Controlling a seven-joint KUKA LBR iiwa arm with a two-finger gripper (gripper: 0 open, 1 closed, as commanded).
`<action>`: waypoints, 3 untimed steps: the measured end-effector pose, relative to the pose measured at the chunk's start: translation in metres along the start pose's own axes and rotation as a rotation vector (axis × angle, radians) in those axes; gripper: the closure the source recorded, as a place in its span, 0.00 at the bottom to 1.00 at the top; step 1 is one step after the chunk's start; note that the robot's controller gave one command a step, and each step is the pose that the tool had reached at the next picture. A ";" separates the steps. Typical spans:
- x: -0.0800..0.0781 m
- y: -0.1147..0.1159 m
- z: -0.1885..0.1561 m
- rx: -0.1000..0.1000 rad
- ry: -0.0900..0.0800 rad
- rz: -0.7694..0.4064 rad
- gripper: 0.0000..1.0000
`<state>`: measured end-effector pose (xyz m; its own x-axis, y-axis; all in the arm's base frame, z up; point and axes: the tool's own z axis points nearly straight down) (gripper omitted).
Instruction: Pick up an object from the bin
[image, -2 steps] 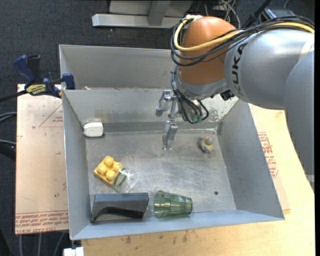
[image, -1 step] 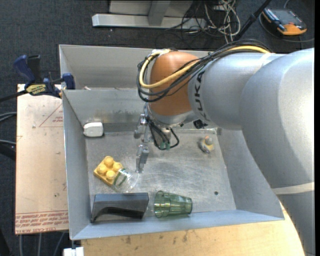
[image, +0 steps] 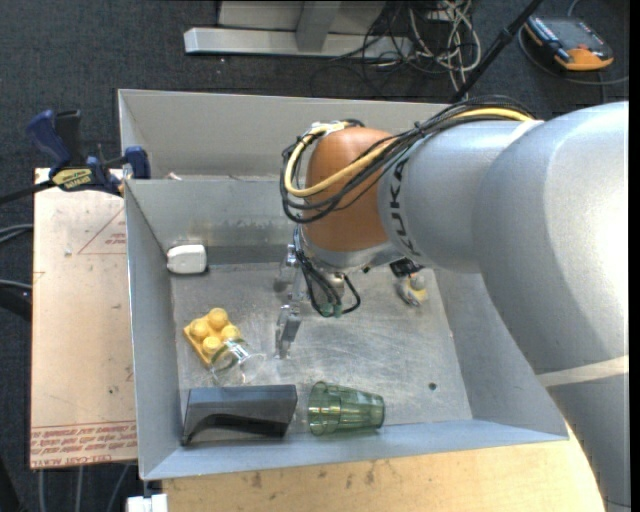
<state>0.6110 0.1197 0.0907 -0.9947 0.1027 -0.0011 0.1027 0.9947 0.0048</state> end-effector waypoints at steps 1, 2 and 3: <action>0.025 0.009 0.004 0.007 0.001 0.088 0.00; 0.028 0.040 0.017 0.013 0.000 0.082 0.00; 0.036 0.047 0.017 0.005 -0.010 0.274 0.00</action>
Offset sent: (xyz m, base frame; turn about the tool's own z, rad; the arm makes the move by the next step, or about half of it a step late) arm -0.0246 0.0477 -0.0207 0.0864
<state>0.5804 0.1706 0.0736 -0.9296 0.3684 -0.0102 0.3684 0.9297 0.0012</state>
